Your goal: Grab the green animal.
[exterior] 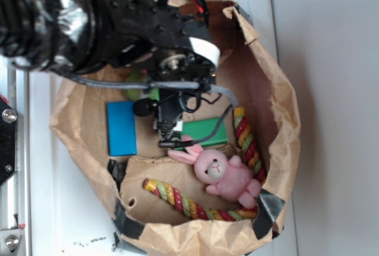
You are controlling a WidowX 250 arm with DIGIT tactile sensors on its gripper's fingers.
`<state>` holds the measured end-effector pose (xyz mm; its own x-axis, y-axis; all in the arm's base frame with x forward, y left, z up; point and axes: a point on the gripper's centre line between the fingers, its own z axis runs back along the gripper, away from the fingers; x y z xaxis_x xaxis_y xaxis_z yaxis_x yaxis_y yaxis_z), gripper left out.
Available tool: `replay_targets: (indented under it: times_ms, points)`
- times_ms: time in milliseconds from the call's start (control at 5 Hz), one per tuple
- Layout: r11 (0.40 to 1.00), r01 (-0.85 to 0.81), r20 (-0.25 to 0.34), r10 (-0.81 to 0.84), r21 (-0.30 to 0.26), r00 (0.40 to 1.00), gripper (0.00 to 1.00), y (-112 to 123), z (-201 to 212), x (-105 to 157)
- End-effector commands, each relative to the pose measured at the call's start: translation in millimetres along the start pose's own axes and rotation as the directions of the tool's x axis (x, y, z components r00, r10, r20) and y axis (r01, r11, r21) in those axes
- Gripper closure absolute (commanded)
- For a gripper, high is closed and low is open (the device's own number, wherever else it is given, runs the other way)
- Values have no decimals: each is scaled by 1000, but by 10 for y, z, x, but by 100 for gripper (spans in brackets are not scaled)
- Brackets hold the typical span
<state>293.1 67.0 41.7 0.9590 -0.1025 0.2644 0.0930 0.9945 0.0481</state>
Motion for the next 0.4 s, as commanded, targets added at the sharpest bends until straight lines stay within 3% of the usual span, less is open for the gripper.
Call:
replay_targets:
  times_ms: [0, 200]
  points:
    - [998, -26, 40, 24, 60, 999, 0, 94, 2, 129]
    - [998, -22, 44, 19, 52, 999, 76, 70, 6, 109]
